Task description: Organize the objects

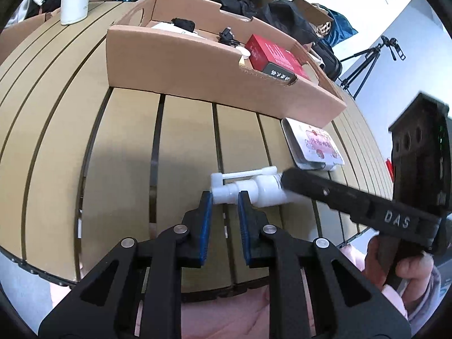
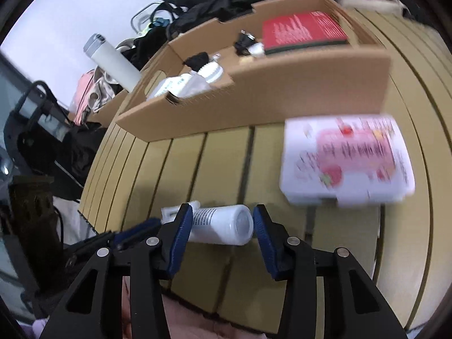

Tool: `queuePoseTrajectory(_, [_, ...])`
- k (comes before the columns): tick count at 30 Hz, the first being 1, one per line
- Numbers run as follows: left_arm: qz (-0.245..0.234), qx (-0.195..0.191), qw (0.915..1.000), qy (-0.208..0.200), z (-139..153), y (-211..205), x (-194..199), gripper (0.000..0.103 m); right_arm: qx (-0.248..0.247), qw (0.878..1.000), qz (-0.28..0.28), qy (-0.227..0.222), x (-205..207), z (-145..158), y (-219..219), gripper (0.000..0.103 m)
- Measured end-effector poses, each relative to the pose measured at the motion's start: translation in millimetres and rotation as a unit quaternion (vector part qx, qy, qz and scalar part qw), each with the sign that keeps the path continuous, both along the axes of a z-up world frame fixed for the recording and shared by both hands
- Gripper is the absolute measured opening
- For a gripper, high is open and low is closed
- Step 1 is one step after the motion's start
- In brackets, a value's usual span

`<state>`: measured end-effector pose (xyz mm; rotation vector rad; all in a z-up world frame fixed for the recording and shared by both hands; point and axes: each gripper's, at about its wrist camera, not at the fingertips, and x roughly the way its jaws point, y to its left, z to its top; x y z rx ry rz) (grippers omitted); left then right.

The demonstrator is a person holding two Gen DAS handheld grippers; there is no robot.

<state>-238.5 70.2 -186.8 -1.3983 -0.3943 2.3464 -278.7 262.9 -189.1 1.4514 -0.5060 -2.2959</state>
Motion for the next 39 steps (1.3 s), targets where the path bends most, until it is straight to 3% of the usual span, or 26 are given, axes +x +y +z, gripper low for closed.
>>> queuePoseTrajectory(7, [-0.006, -0.012, 0.9999, 0.004, 2, 4, 1, 0.014, 0.003, 1.000, 0.001, -0.004, 7, 3, 1, 0.046])
queuePoseTrajectory(8, [-0.019, 0.007, 0.9998, 0.003, 5, 5, 1, 0.005, 0.002, 1.000, 0.002, -0.002, 8, 4, 2, 0.045])
queuePoseTrajectory(9, [-0.033, 0.028, 0.9991, -0.001, 9, 7, 2, 0.005, -0.013, 1.000, 0.011, 0.001, 9, 8, 2, 0.030])
queuePoseTrajectory(10, [-0.042, 0.038, 0.9984, 0.005, 17, 11, 4, 0.005, -0.028, 0.999, 0.022, 0.001, 10, 11, 1, 0.003])
queuePoseTrajectory(11, [-0.048, 0.031, 0.9981, 0.022, 29, 17, 7, 0.005, -0.022, 0.999, 0.029, 0.007, 11, 17, -3, 0.003])
queuePoseTrajectory(13, [-0.064, 0.003, 0.9963, 0.057, 51, 31, 9, 0.005, 0.045, 0.997, 0.040, 0.038, 13, 33, -17, 0.003])
queuePoseTrajectory(16, [-0.045, -0.030, 0.9963, 0.066, 51, 23, 4, 0.008, 0.060, 0.995, 0.036, 0.065, 13, 43, -14, 0.003])
queuePoseTrajectory(18, [-0.007, -0.039, 0.9985, 0.038, 37, 1, -1, 0.023, 0.079, 0.993, 0.028, 0.085, 18, 48, -5, 0.004])
queuePoseTrajectory(19, [0.007, -0.032, 0.9992, 0.023, 29, -11, -4, 0.038, 0.067, 0.994, 0.034, 0.083, 19, 48, 0, 0.005])
queuePoseTrajectory(20, [0.016, -0.023, 0.9996, 0.008, 22, -19, -5, 0.045, 0.047, 0.995, 0.042, 0.078, 20, 46, 4, 0.006])
queuePoseTrajectory(22, [0.010, -0.009, 0.9999, -0.011, 12, -20, -1, 0.048, 0.029, 0.996, 0.047, 0.065, 19, 40, 5, 0.011])
queuePoseTrajectory(24, [-0.012, -0.030, 0.9995, -0.004, 8, -8, 4, 0.051, 0.038, 0.997, 0.045, 0.051, 13, 32, 1, 0.012])
queuePoseTrajectory(26, [-0.011, -0.064, 0.9979, 0.002, 3, -1, 5, 0.051, 0.038, 0.997, 0.052, 0.037, 7, 24, -6, 0.012])
queuePoseTrajectory(28, [-0.007, -0.056, 0.9984, 0.007, 1, -4, 4, 0.049, 0.037, 0.996, 0.069, 0.039, 4, 22, -16, 0.012])
queuePoseTrajectory(29, [-0.007, -0.054, 0.9985, 0.007, 0, -6, 3, 0.028, 0.037, 0.996, 0.077, 0.039, 3, 21, -20, 0.012])
queuePoseTrajectory(30, [-0.013, -0.054, 0.9984, 0.006, -1, -5, 1, 0.026, 0.039, 0.995, 0.084, 0.037, 2, 20, -25, 0.012])
queuePoseTrajectory(35, [-0.010, -0.082, 0.9965, 0.014, 1, 5, -2, 0.024, 0.039, 0.995, 0.086, 0.035, 4, 17, -30, 0.012])
queuePoseTrajectory(39, [-0.001, -0.066, 0.9973, 0.032, 18, 2, 4, 0.024, 0.047, 0.995, 0.066, 0.056, 14, 31, -16, 0.012])
